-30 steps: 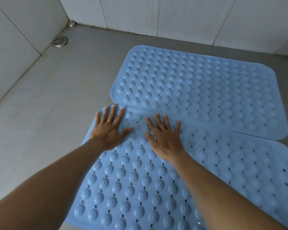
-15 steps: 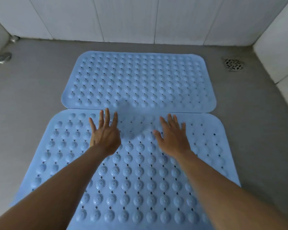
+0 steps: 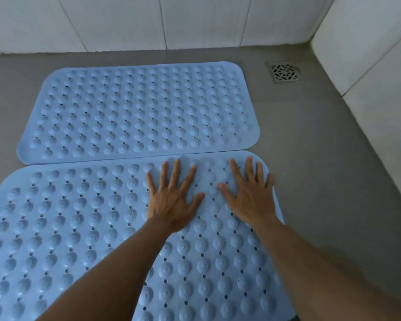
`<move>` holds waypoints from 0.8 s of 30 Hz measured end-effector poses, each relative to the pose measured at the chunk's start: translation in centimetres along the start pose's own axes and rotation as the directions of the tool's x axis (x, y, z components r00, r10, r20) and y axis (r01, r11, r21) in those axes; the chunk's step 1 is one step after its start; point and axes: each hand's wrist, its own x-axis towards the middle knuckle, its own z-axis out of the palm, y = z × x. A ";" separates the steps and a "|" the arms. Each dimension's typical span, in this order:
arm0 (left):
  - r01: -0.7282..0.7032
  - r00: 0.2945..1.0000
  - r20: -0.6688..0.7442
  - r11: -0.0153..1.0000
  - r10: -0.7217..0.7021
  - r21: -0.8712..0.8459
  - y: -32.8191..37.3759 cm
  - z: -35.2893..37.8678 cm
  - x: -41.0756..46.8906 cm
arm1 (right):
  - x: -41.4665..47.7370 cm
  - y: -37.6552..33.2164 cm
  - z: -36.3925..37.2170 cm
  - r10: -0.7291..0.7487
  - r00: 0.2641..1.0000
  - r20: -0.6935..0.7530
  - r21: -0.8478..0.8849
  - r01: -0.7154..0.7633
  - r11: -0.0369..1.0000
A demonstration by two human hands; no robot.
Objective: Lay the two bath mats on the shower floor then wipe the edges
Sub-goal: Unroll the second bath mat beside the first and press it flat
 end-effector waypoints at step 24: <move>0.023 0.996 0.090 1.000 -0.024 0.010 0.2 -0.8 0.5 | 1.1 -0.7 -0.7 -0.089 0.986 0.138 -0.009 0.091 0.996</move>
